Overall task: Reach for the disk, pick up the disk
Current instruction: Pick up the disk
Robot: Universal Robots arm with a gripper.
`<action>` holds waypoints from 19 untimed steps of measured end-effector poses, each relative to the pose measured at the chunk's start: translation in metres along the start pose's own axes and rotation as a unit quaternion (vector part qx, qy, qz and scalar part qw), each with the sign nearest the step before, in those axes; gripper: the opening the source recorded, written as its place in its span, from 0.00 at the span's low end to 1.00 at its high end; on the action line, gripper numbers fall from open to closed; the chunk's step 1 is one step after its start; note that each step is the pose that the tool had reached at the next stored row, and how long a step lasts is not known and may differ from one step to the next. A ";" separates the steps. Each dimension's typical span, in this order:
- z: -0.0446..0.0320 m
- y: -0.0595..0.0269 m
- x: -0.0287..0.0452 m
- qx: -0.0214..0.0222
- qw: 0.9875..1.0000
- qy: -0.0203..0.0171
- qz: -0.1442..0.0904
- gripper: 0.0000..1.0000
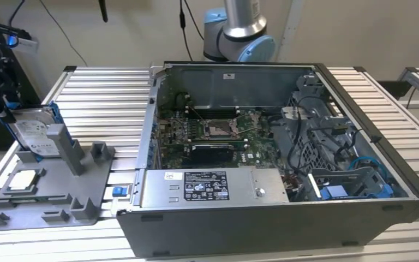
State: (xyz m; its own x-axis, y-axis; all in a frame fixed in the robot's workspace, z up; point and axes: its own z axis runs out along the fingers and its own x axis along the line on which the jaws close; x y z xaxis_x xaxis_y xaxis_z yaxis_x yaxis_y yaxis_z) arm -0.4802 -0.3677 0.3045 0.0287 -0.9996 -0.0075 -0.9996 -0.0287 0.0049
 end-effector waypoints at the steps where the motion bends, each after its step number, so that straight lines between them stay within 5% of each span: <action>1: 0.0018 0.0000 0.0000 0.000 1.000 0.000 0.000 1.00; 19: 0.0346 -0.0002 0.0002 0.002 1.000 -0.001 0.000 1.00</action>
State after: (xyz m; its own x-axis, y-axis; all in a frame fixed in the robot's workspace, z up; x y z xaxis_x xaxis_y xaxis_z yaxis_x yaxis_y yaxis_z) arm -0.4802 -0.3677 0.2699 0.0287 -0.9995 -0.0097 -0.9996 -0.0287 0.0015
